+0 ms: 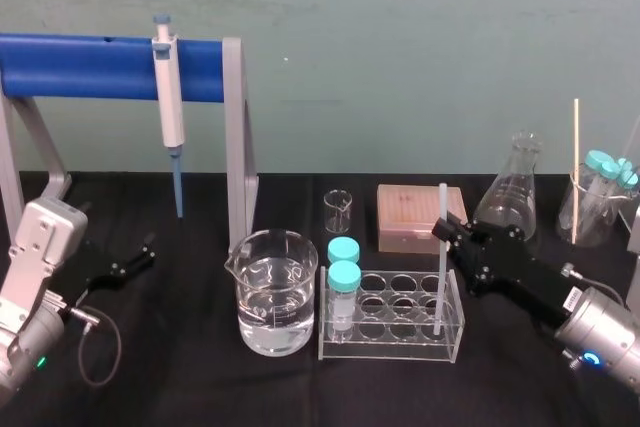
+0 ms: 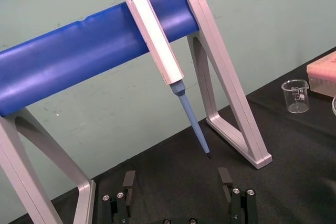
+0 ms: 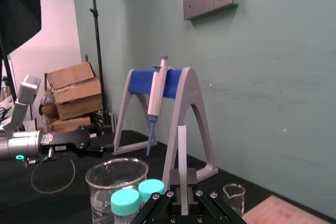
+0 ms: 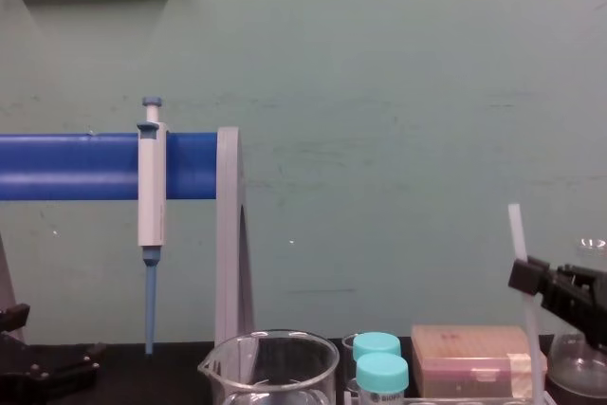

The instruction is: Pick up the stirring rod with one hand, then place it down.

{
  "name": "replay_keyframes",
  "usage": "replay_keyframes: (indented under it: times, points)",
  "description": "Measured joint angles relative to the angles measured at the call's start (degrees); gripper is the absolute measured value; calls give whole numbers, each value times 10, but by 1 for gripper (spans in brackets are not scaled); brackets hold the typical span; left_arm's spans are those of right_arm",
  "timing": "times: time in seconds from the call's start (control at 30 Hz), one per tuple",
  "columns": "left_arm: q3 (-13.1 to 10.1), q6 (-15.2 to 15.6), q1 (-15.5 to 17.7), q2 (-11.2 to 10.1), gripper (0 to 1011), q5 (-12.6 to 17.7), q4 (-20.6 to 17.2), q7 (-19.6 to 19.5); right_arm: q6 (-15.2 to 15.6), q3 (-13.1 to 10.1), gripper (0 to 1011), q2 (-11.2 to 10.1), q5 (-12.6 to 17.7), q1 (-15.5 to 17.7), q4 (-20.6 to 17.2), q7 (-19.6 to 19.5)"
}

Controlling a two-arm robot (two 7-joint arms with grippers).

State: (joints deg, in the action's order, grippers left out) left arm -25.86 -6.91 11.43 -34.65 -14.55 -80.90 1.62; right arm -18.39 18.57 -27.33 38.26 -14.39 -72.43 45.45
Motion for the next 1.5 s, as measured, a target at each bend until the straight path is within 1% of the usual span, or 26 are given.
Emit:
replay_keyframes:
  times: [0.27, 0.5, 0.87, 1.2, 1.23, 1.33, 1.37, 1.43, 1.5]
  points:
    - [0, 0, 0, 0, 1000, 0, 0, 0, 6, 3, 67, 6, -1, 0, 9, -4]
    - [0, 0, 0, 0, 1000, 0, 0, 0, 11, 7, 67, 9, -8, 3, 12, -12]
    - [0, 0, 0, 0, 1000, 0, 0, 0, 13, 9, 67, 10, -21, 5, 13, -24]
    - [0, 0, 0, 0, 1000, 0, 0, 0, 13, 9, 69, 10, -20, 5, 13, -23]
    - [0, 0, 0, 0, 1000, 0, 0, 0, 13, 9, 114, 10, -20, 5, 13, -23]
    - [0, 0, 0, 0, 1000, 0, 0, 0, 13, 9, 164, 10, -20, 5, 13, -23]
    - [0, 0, 0, 0, 1000, 0, 0, 0, 13, 9, 222, 10, -19, 5, 13, -23]
    - [0, 0, 0, 0, 1000, 0, 0, 0, 13, 9, 256, 10, -19, 5, 13, -22]
    - [0, 0, 0, 0, 1000, 0, 0, 0, 13, 9, 336, 10, -19, 5, 13, -22]
